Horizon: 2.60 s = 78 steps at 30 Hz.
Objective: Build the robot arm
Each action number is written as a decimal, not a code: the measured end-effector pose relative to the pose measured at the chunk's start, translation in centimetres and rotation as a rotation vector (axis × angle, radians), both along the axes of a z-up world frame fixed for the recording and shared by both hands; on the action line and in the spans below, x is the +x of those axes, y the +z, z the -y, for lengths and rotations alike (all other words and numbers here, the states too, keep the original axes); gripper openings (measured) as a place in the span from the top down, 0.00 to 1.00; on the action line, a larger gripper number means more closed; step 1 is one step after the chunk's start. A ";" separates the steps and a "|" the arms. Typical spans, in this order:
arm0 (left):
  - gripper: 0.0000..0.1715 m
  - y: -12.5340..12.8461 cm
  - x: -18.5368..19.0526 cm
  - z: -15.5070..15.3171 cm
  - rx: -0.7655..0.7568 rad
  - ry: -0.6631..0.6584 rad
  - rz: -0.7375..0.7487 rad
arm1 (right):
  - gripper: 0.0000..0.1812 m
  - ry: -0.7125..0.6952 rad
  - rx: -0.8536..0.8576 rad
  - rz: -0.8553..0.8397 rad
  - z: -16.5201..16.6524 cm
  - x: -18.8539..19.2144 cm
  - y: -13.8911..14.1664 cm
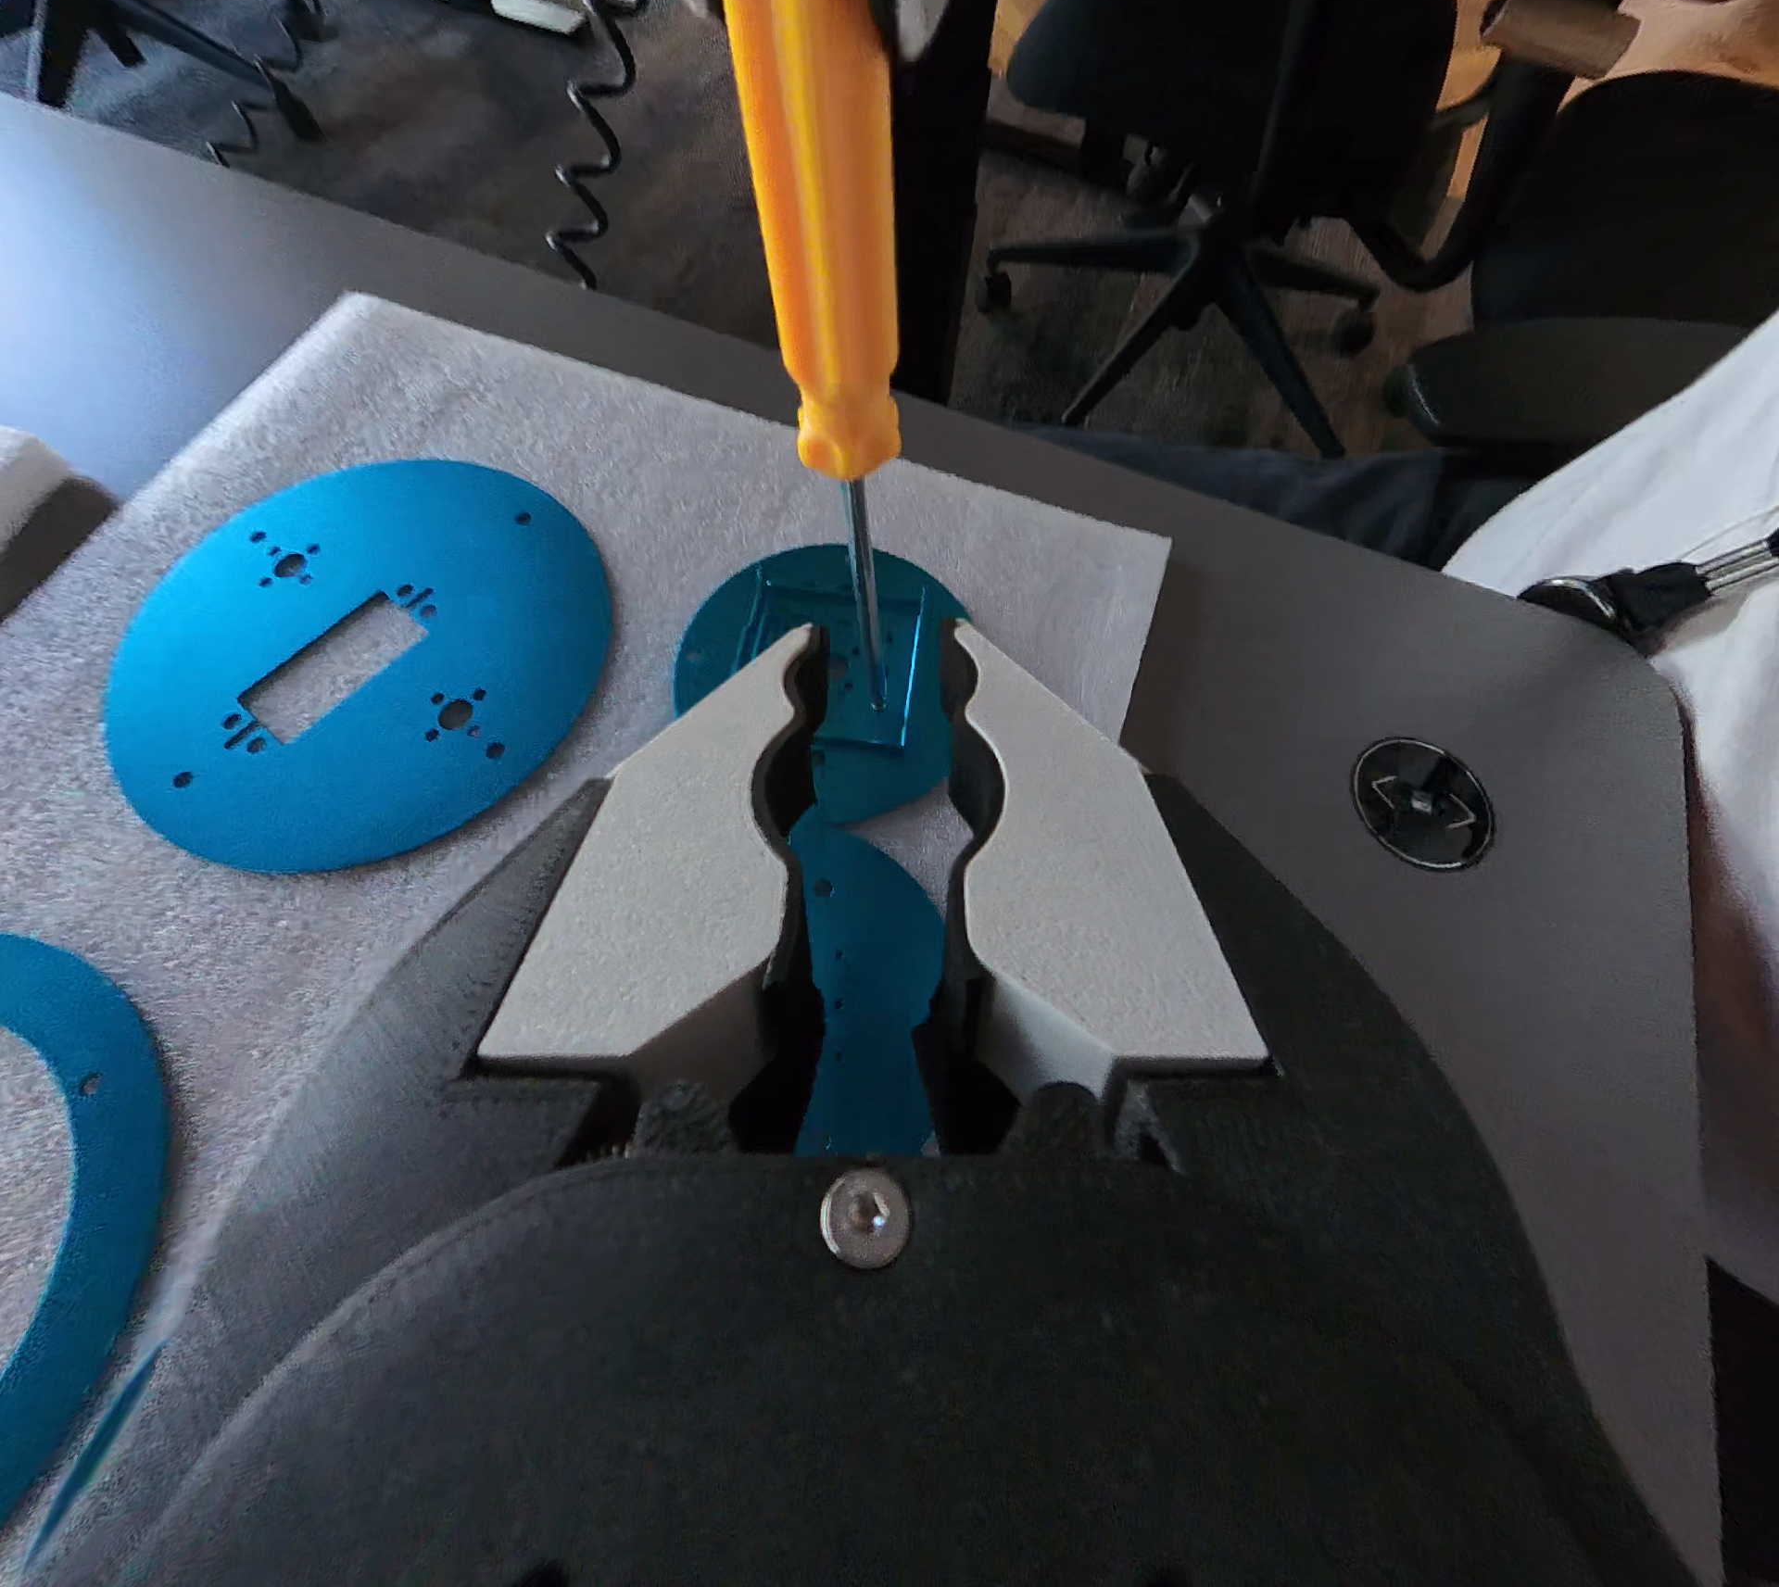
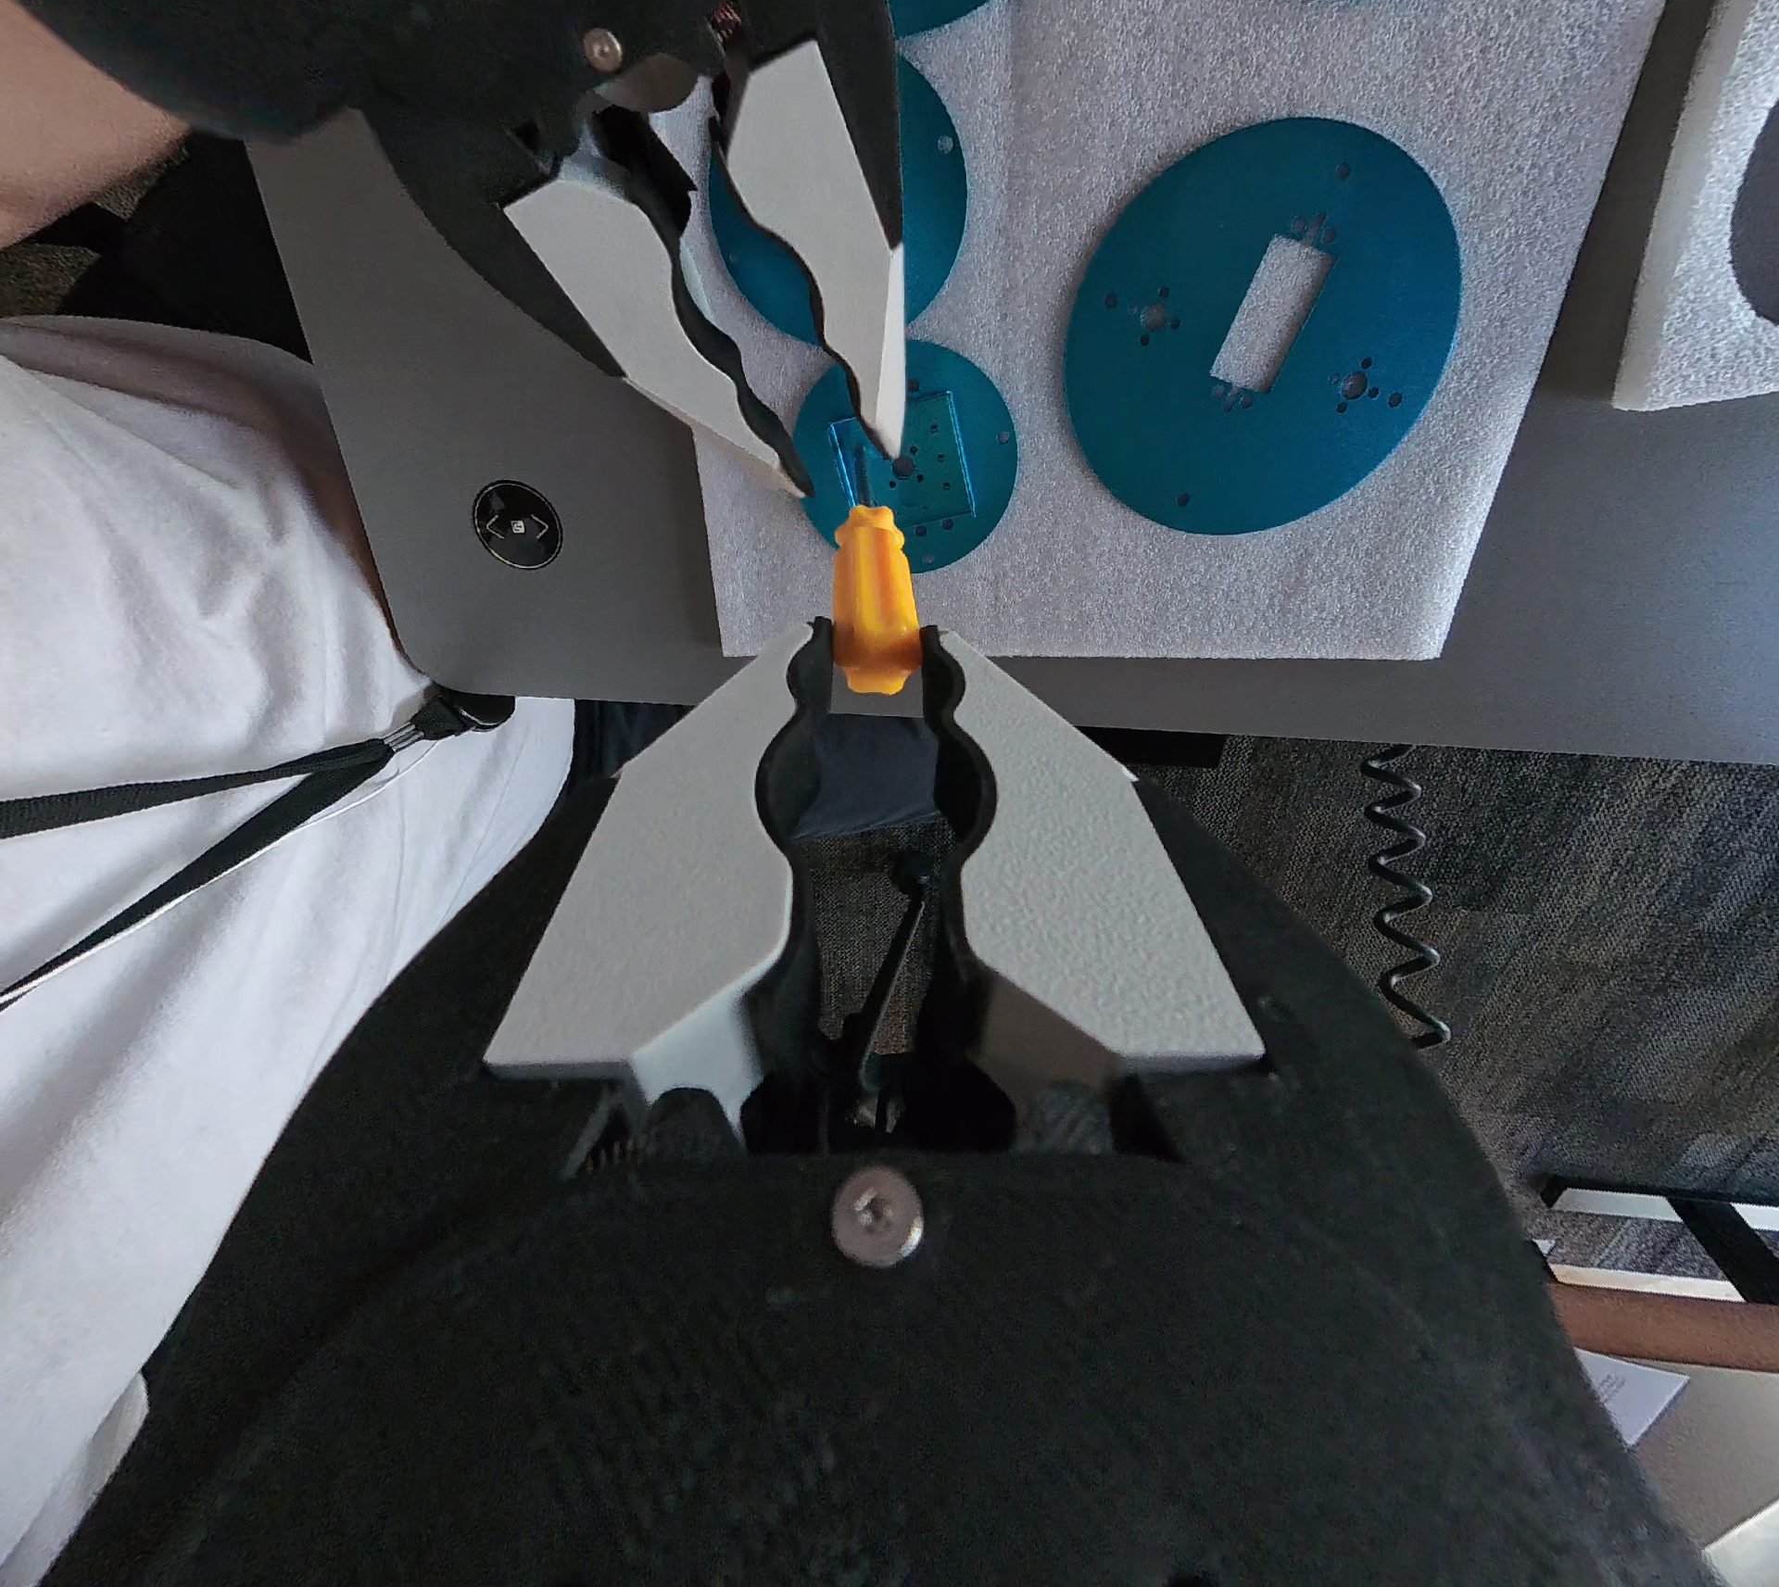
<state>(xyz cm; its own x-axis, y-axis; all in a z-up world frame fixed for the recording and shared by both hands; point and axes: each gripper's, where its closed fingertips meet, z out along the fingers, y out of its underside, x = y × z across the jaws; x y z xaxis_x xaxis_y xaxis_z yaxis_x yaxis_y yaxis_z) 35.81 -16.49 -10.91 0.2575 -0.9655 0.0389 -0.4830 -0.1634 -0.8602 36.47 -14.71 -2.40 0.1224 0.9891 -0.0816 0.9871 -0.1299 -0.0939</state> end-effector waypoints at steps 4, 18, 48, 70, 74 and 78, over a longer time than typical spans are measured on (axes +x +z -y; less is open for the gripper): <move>0.93 -2.5 -0.1 0.3 -0.065 -0.014 -0.106 | 0.90 0.018 0.006 -0.004 0.0 -0.1 0.0; 0.92 -3.7 0.0 0.3 -0.055 -0.001 -0.144 | 0.90 0.063 0.016 -0.015 0.2 -0.4 0.2; 0.82 -3.3 0.0 0.7 -0.117 -0.025 -0.121 | 0.90 0.102 0.033 0.038 0.4 -0.1 0.2; 0.88 8.6 1.7 -0.9 0.118 0.072 0.343 | 0.90 0.248 0.030 0.037 0.6 -0.7 0.1; 0.89 8.5 1.5 -1.0 0.129 0.065 0.334 | 0.91 0.431 0.091 0.009 0.6 -1.0 0.2; 0.88 8.4 1.4 -1.0 0.126 0.079 0.339 | 0.91 0.288 0.082 0.049 0.5 -0.9 0.1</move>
